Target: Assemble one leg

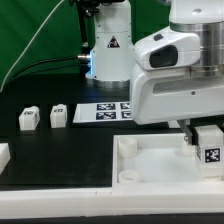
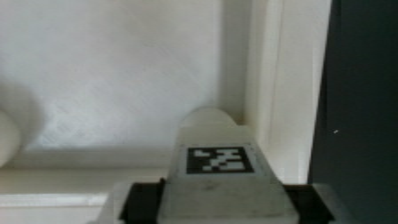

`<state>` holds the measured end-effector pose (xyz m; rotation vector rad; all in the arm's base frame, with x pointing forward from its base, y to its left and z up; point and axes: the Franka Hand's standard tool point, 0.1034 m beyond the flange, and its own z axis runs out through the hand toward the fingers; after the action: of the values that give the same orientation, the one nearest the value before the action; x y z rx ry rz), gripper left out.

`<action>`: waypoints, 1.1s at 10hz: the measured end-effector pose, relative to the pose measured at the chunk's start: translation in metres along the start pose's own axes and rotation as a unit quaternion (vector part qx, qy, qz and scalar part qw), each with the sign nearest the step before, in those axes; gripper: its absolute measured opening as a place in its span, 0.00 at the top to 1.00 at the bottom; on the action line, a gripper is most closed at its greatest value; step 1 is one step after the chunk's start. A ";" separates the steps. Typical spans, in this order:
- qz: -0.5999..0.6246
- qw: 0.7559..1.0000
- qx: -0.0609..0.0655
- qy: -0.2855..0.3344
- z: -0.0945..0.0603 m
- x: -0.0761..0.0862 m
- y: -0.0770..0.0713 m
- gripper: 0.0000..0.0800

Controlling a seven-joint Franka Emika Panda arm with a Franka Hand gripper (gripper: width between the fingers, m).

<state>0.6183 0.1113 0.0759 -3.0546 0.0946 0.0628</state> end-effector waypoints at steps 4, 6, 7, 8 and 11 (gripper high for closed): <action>0.246 0.969 0.015 0.000 0.001 0.001 -0.002 0.64; 0.373 0.927 0.019 -0.003 0.001 0.000 -0.006 0.64; 0.422 0.906 0.019 -0.003 0.001 0.000 -0.008 0.64; 0.460 0.888 0.019 -0.004 0.001 0.000 -0.009 0.64; 0.598 0.801 0.027 -0.007 0.001 0.001 -0.010 0.64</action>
Offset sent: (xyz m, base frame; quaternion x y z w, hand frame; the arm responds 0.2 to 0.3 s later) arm -0.0020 -0.0010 -0.0006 0.0079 0.0087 0.3164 0.9485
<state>0.6197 0.1215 0.0753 -2.3765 1.8969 0.1464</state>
